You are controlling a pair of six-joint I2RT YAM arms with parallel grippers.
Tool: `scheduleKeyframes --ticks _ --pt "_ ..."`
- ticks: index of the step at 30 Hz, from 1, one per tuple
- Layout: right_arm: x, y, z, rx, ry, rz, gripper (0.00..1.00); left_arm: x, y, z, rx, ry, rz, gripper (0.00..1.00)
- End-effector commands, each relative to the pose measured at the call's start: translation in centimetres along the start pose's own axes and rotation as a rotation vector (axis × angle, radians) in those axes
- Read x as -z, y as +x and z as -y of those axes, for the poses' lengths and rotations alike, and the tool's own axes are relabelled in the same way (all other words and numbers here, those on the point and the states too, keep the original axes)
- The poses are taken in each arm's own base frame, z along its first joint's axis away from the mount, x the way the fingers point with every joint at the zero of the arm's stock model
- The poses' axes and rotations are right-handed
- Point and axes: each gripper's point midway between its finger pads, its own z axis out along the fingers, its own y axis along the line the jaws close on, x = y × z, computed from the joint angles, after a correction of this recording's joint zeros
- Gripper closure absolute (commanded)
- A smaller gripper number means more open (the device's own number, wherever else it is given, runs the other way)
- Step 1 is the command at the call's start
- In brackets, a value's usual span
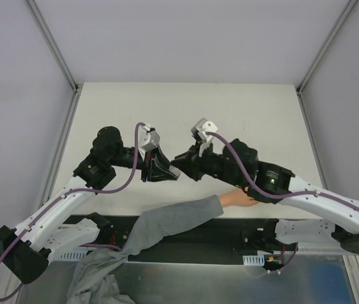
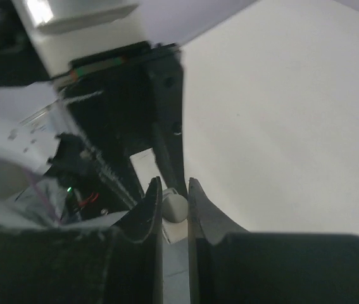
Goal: Paint the nails
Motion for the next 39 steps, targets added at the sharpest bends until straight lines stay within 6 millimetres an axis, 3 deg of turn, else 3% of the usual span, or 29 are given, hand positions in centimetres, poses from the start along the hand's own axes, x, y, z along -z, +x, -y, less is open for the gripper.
scheduleKeyframes --ticks 1,4,10,12,13,14,15,17,19,20,21,26,27,30,39 --pt "4.1 2.2 -4.8 0.212 -0.597 0.035 1.00 1.5 -2.7 7.7 -0.134 0.459 0.012 1.00" --pt "4.5 3.0 -4.6 0.239 -0.624 0.004 1.00 1.6 -2.5 7.8 -0.128 0.476 0.011 1.00" --pt "4.0 2.0 -3.5 0.189 -0.526 0.031 1.00 1.0 -2.4 6.5 -0.115 0.394 0.022 1.00" --pt "3.6 0.8 -1.7 0.145 -0.399 0.065 0.85 0.7 -2.6 5.7 -0.150 0.339 0.033 1.00" --pt "3.6 0.6 -1.4 0.092 -0.361 0.067 0.75 0.4 -2.5 4.5 -0.126 0.257 0.037 1.00" --pt "3.8 0.1 -0.8 0.060 -0.313 0.075 0.57 0.2 -2.5 3.7 -0.146 0.214 0.040 1.00" --pt "3.5 -0.4 0.8 0.016 -0.213 0.088 0.50 0.1 -2.5 2.9 -0.136 0.160 0.041 1.00" --pt "3.7 -1.0 1.7 -0.089 -0.131 0.079 0.38 0.1 -2.7 1.3 -0.138 0.053 0.043 1.00" --pt "3.5 -1.4 2.9 -0.151 -0.024 0.081 0.35 0.3 -2.9 0.3 -0.140 -0.022 0.053 1.00" --pt "3.6 -0.9 3.3 -0.207 0.030 0.054 0.34 0.5 -3.0 -0.7 -0.140 -0.088 0.056 1.00" --pt "3.3 -1.8 4.5 -0.229 0.126 0.074 0.34 0.6 -3.0 -1.1 -0.140 -0.122 0.061 1.00" --pt "2.2 -2.4 3.2 -0.247 0.252 0.051 0.31 1.5 -3.4 -3.1 -0.140 -0.274 0.082 1.00" --pt "2.2 -3.4 2.9 -0.282 0.276 0.080 0.32 1.6 -3.4 -3.3 -0.139 -0.286 0.082 1.00" --pt "0.6 -2.9 2.8 -0.291 0.350 0.073 0.32 1.9 -3.5 -3.7 -0.138 -0.318 0.080 1.00" --pt "-1.5 -3.2 2.1 -0.337 0.390 0.101 0.58 2.2 -3.9 -3.4 -0.152 -0.329 0.095 1.00"
